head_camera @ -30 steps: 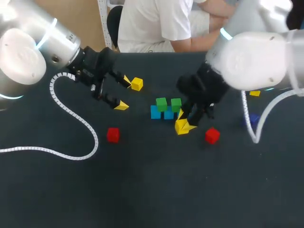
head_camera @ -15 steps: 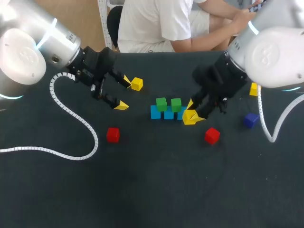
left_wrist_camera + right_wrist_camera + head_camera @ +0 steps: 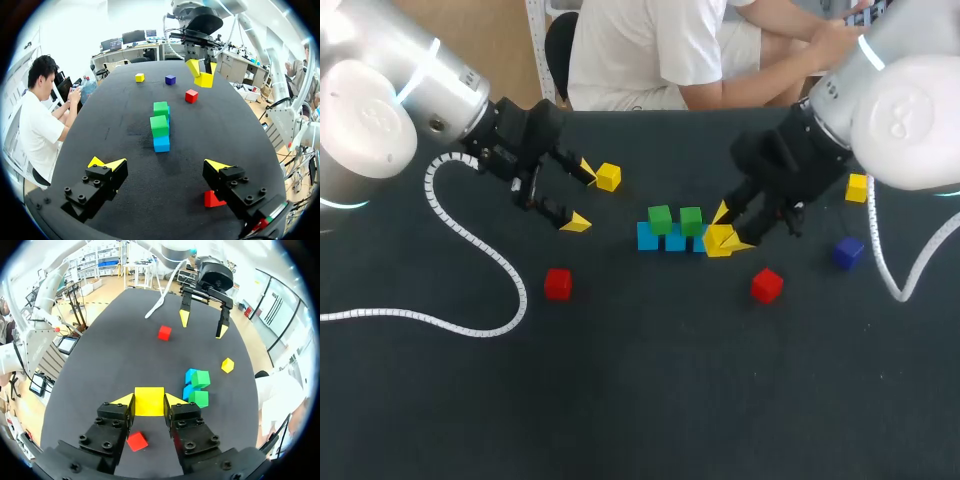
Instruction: Place the blue cubes, place green cubes on the blue cubes, place the yellow cubes on the green cubes, then place the red cubes on the yellow cubes, and place purple cube on the red cubes.
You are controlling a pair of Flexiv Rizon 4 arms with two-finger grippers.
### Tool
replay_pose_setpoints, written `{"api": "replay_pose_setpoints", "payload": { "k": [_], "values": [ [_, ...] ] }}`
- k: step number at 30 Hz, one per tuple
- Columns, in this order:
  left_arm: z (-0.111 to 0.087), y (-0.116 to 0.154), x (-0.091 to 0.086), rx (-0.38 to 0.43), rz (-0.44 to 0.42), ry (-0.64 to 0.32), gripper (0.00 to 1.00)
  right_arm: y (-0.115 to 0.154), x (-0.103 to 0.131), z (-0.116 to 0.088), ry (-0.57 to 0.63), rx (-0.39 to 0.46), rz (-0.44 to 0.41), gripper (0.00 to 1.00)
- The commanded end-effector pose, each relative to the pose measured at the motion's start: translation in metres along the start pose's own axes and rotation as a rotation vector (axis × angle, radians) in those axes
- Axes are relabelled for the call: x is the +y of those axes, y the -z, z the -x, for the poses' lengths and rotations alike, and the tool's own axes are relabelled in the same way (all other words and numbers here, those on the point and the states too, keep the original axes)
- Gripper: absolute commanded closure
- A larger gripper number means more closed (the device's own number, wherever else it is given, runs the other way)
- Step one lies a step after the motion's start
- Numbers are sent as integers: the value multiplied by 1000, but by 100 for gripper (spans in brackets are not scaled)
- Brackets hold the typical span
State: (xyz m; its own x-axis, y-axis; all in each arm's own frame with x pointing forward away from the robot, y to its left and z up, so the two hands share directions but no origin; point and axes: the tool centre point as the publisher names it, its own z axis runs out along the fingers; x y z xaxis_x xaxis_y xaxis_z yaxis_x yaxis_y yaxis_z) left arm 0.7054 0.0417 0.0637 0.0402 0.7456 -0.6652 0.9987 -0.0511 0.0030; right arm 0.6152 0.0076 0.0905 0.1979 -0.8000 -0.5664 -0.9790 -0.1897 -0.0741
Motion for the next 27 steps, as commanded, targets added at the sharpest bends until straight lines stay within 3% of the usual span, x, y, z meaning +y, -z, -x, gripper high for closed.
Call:
{"api": "replay_pose_setpoints", "payload": {
  "k": [1,21,27],
  "values": [
    [0,0,1,3,-4,0,0,0,1,0,0,-1,-3,100],
    [0,0,1,3,-4,0,0,2,2,0,0,-10,-8,100],
    [0,0,1,3,-4,0,0,2,-10,6,-19,57,-3,100]
  ]
}}
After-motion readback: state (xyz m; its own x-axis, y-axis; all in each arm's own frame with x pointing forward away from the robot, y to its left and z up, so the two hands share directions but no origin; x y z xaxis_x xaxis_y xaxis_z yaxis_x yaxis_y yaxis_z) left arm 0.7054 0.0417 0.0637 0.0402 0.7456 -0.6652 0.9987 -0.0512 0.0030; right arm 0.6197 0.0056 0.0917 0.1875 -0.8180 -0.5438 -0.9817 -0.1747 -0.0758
